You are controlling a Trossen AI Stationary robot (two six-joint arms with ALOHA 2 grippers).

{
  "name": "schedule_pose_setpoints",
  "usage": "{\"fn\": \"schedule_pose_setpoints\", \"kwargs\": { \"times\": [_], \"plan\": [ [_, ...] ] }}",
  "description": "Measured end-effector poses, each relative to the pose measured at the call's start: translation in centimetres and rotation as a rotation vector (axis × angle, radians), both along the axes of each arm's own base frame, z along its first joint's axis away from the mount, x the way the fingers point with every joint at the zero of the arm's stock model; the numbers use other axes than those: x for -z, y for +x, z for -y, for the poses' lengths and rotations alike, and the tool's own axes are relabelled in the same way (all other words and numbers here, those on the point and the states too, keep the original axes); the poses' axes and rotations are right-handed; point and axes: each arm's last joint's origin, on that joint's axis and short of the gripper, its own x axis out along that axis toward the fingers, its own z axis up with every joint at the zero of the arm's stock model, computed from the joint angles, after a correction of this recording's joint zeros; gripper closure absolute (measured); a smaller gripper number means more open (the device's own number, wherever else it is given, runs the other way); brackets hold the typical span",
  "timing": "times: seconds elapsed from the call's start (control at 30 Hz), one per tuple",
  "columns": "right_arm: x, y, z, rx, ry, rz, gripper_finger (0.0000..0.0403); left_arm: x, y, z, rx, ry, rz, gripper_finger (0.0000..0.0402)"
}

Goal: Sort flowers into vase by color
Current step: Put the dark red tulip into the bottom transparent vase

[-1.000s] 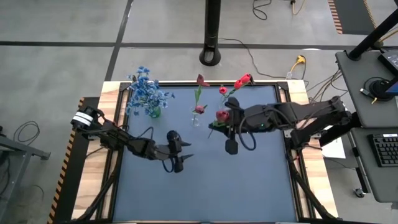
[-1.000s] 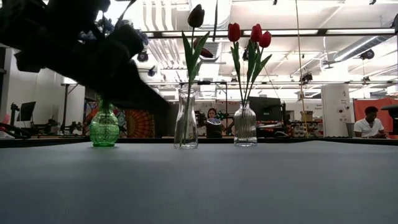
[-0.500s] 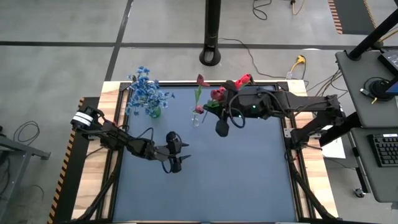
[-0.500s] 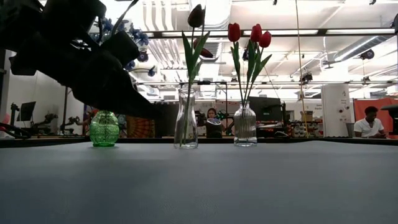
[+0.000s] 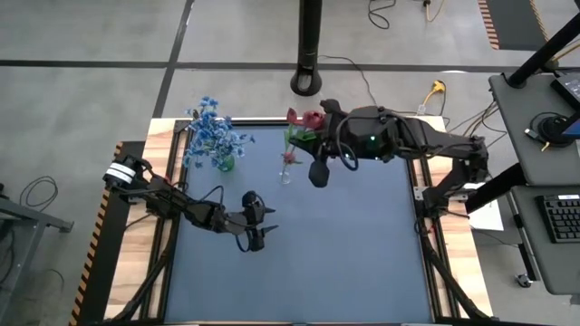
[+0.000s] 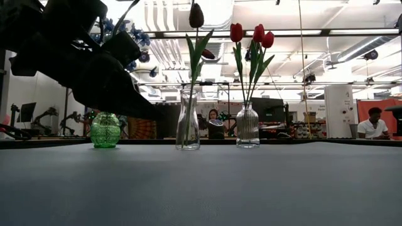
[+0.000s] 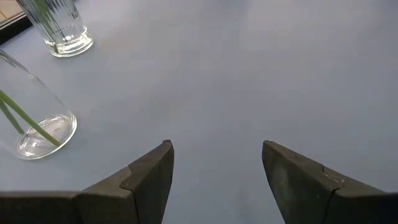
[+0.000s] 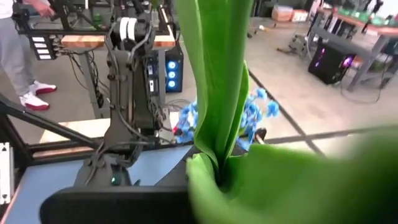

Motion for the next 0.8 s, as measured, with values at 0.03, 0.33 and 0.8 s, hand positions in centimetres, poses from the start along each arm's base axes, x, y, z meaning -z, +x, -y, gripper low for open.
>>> {"fn": "schedule_pose_setpoints", "kwargs": {
  "times": [0.03, 0.33, 0.8],
  "plan": [
    [-0.3, 0.1, 0.0, -0.002, -0.013, 0.003, 0.0390, 0.0, 0.0, 0.0, 0.000, 0.000, 0.000, 0.0174],
    [-1.5, 2.0, 0.5, -0.006, -0.088, 0.042, 0.0390, 0.0, 0.0, 0.0, 0.000, 0.001, 0.000, 0.0174],
    [2.7, 6.7, 4.0, -0.019, -0.082, -0.094, 0.0390, 0.0, 0.0, 0.0, 0.000, 0.003, 0.000, 0.0174]
  ]
}}
